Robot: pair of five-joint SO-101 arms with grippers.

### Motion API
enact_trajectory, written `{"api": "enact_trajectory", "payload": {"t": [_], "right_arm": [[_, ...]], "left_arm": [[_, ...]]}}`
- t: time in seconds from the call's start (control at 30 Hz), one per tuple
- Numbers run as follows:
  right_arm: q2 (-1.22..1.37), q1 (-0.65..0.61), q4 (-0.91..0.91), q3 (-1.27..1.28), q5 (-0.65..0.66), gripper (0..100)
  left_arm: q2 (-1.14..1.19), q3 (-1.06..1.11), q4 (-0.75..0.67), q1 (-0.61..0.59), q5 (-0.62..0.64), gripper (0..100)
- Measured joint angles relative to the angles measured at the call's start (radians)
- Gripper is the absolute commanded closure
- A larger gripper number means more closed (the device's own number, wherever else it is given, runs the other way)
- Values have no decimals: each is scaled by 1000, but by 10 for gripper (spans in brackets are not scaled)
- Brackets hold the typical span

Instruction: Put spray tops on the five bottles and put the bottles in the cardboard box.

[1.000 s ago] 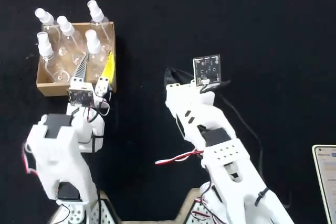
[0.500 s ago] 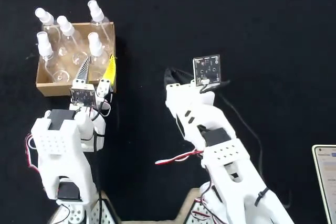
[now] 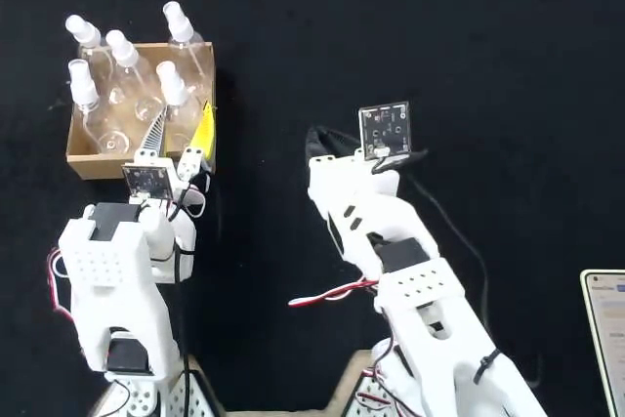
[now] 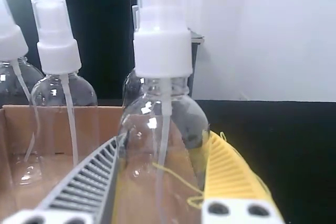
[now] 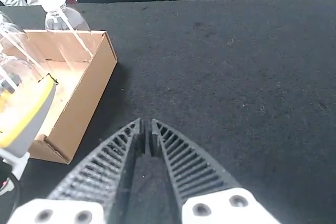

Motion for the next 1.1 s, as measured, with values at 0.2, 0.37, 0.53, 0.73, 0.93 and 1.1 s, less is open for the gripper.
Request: {"api": "enact_trajectory", "payload": {"t": [0.2, 0.37, 0.53, 0.73, 0.93, 1.1], "right_arm": [[0, 0, 0, 0, 0, 984], [0, 0, 0, 0, 0, 984], [0, 0, 0, 0, 0, 984], [0, 0, 0, 0, 0, 984], [0, 0, 0, 0, 0, 984], [0, 0, 0, 0, 0, 984]], "left_arm": [[0, 0, 0, -2, 8, 925], [0, 0, 0, -2, 9, 766], [0, 15, 0, -5, 57, 770], [0, 23, 0, -9, 78, 765], [0, 28, 0, -11, 86, 764], [0, 29, -18, -11, 86, 769]]}}
